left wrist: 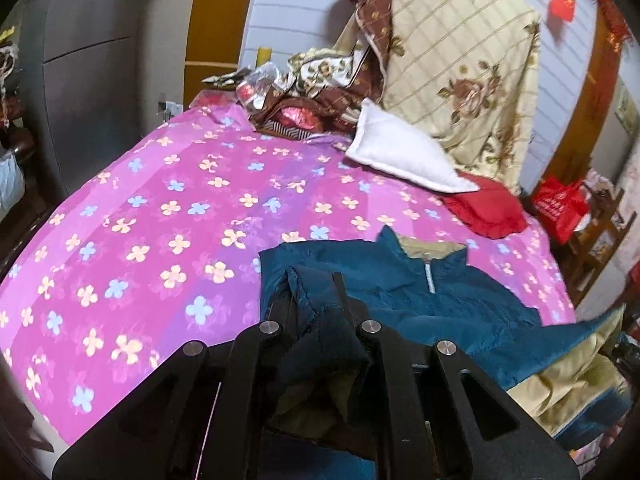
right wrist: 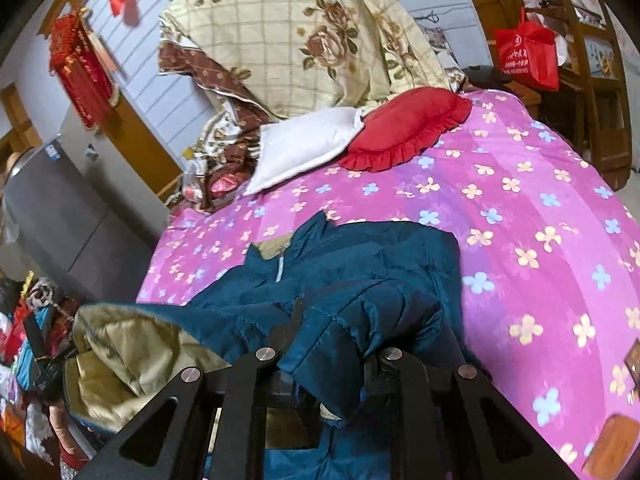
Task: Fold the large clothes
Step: 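Lay the folded hem onto the jacket body with both tools, release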
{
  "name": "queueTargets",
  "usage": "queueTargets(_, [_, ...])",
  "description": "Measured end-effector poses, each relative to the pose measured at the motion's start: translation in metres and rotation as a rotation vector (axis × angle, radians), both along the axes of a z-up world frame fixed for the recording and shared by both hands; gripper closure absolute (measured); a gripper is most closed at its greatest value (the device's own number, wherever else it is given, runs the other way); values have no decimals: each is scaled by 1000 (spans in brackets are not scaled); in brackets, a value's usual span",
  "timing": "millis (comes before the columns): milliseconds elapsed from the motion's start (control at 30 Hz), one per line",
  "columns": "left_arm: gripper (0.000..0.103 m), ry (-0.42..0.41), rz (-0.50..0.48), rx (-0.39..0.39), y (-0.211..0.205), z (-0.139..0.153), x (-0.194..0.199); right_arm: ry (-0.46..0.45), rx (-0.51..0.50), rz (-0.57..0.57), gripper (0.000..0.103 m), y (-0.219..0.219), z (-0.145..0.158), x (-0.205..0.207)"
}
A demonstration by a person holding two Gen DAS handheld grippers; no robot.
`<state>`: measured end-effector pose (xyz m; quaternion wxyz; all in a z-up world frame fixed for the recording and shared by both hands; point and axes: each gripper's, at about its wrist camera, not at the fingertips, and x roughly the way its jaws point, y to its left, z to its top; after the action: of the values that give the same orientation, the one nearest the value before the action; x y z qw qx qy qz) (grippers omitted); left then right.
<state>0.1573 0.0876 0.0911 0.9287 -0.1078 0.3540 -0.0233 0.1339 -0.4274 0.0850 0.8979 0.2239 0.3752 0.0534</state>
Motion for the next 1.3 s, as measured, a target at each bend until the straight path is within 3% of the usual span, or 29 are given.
queueTargets(267, [94, 128, 58, 88, -19, -56, 91, 97, -28, -37, 85, -8, -41, 83])
queueTargets(433, [94, 199, 78, 125, -22, -96, 132, 157, 13, -61, 85, -20, -77, 125])
queueTargets(733, [90, 239, 82, 159, -38, -126, 166, 211, 110, -127, 81, -36, -126, 149])
queueTargets(867, [88, 241, 88, 61, -26, -118, 161, 186, 218, -101, 72, -48, -119, 145])
queueTargets(1000, [73, 178, 55, -97, -8, -91, 144, 98, 291, -71, 33, -54, -96, 133])
queueTargets(1033, [72, 168, 49, -131, -4, -83, 140, 66, 278, -75, 29, -54, -86, 128])
queueTargets(1167, [57, 121, 38, -242, 3, -57, 125, -16, 202, -60, 28, -41, -51, 115])
queueTargets(1267, [40, 81, 31, -310, 1, -42, 113, -18, 106, -22, 28, -16, -37, 105])
queueTargets(1300, [39, 70, 27, -322, -1, -38, 109, -10, 74, 9, 28, -4, -36, 103])
